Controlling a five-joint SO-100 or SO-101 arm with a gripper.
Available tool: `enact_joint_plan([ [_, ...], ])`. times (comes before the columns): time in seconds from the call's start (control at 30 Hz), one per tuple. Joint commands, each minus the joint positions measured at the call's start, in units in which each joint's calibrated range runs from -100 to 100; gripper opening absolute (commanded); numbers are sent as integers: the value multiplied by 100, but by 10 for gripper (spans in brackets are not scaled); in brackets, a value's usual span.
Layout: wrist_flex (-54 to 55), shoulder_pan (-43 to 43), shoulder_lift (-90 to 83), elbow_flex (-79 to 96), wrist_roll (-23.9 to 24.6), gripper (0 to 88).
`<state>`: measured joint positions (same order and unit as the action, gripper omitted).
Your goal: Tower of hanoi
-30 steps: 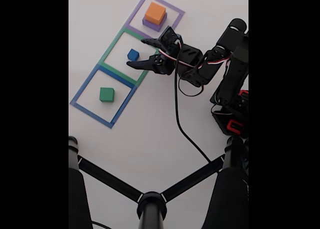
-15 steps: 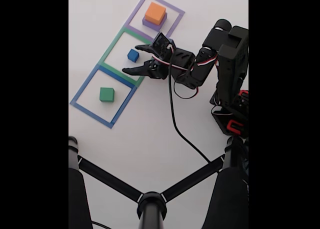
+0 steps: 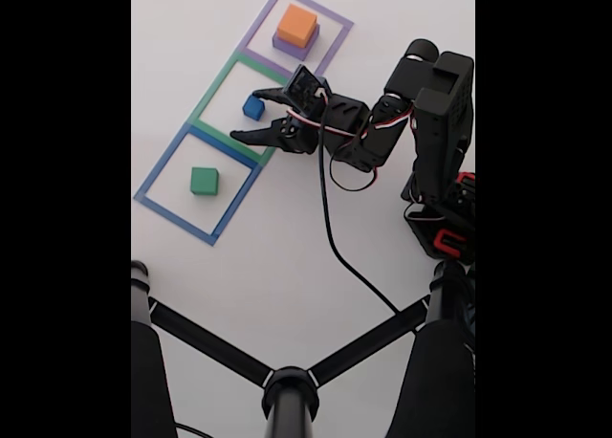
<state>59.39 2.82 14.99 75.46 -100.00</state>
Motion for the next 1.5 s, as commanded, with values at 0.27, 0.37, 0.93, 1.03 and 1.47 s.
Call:
enact_joint_plan([
  [0.27, 38, -65, -8, -35, 0, 170],
  [0.37, -10, -88, -8, -35, 0, 148],
  [0.93, -124, -111, 0, -8, 0, 45],
  [1.03, -132, -96, -48, -8, 0, 41],
  [1.47, -2171, 19, -2540, 183, 0, 41],
])
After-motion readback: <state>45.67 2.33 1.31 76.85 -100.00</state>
